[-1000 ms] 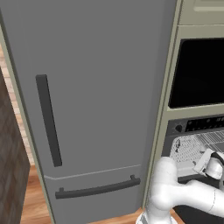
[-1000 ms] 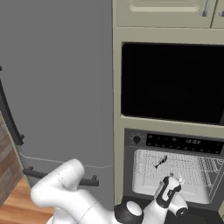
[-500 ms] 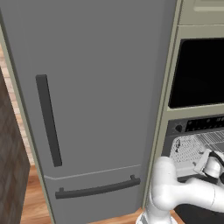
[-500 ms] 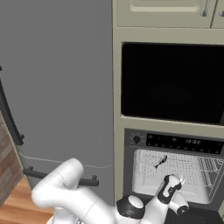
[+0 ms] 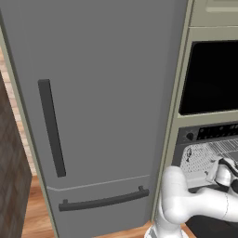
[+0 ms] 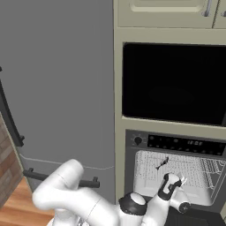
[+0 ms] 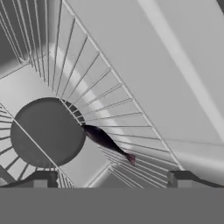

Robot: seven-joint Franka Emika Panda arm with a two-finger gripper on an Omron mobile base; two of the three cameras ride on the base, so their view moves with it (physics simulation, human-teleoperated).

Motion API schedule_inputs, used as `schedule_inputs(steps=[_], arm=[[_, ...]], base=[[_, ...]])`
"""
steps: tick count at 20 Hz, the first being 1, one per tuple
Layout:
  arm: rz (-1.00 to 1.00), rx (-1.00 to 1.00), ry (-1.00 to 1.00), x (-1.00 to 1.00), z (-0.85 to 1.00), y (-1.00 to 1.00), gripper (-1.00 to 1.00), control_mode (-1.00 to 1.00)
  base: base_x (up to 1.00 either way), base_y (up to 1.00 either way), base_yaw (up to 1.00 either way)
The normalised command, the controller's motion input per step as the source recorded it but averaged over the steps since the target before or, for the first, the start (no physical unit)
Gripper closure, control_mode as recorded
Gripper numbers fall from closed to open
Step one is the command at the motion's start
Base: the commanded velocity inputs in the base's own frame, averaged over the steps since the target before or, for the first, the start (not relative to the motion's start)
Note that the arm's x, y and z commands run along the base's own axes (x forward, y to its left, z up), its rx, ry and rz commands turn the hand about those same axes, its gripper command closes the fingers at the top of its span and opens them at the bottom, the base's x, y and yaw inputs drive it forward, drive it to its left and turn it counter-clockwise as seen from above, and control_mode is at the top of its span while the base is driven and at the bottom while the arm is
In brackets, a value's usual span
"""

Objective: Take the fish from the oven and place it on the plate on the counter.

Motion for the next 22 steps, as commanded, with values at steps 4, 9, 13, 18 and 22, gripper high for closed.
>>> schedule_inputs(steps=[4, 9, 13, 18, 22], arm=[[0.00, -0.04, -0.04, 0.00, -0.68, 0.17, -1.00, -1.00], [0.00, 0.00, 0.00, -0.04, -0.90, 0.05, -1.00, -1.00], [0.00, 0.00, 0.00, -0.03, -0.94, 0.00, -1.00, -1.00], [0.02, 0.00, 0.00, 0.00, -0.95, 0.00, -1.00, -1.00], [0.03, 0.00, 0.00, -0.05, -1.00, 0.00, -1.00, -1.00]], base=[[0.00, 0.00, 0.00], [0.00, 0.00, 0.00], [0.00, 0.00, 0.00], [0.00, 0.00, 0.00], [0.00, 0.00, 0.00]])
